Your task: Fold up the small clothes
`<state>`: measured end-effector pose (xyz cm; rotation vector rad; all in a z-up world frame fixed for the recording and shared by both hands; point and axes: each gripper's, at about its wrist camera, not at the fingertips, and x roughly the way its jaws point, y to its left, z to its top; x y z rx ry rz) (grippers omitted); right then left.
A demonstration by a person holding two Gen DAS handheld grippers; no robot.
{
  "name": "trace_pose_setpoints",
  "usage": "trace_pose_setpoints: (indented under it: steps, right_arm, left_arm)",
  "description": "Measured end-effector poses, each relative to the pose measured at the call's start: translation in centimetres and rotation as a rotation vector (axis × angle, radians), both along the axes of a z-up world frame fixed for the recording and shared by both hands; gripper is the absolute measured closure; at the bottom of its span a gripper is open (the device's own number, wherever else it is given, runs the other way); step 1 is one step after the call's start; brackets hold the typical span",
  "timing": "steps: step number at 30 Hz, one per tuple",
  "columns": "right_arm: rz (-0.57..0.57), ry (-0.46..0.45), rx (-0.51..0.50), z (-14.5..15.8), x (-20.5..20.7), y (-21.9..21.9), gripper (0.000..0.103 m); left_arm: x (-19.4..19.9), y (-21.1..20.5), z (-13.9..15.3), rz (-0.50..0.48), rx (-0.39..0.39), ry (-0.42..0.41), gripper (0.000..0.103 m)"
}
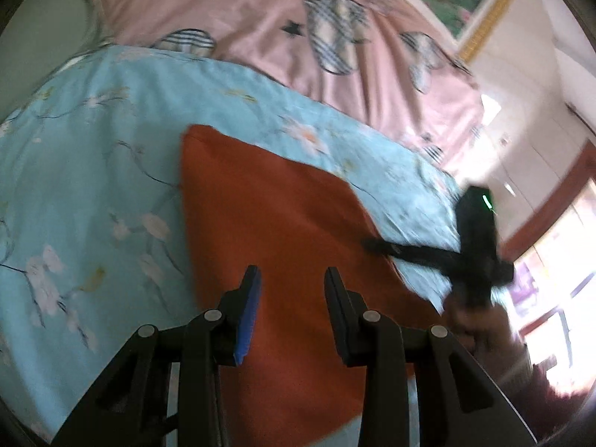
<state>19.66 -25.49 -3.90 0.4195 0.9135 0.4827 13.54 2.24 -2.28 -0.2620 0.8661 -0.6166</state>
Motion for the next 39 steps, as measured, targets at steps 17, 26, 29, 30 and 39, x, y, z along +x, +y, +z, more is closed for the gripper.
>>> trace_pose_setpoints:
  steps: [17, 26, 29, 30, 39]
  right_arm:
    - [-0.12, -0.025, 0.041, -2.3, -2.1, -3.3, 0.092]
    - [-0.153, 0.012, -0.05, -3.7, -1.3, -2.6, 0.09]
    - [-0.184, -0.017, -0.081, -1.2, -2.7, -2.7, 0.084]
    - [-0.186, -0.045, -0.096, -0.2, -3.6, -2.6, 0.084]
    - [-0.099, 0.003, -0.148, -1.7, -6.9, 0.3, 0.087]
  left_arm:
    - [-3.8, -2.0, -3.8, -0.103, 0.1, 0.055, 0.074]
    - [-4.0, -2.7, -4.7, -0.066, 0.114, 0.062, 0.074]
    - [-4.3, -3.1, -4.7, -0.059, 0.139, 0.047, 0.074]
    - [-4.2, -3.1, -4.7, -0.056, 0.137, 0.049, 0.074]
    - [-4.0, -3.1, -4.7, -0.046, 0.129, 0.054, 0.074]
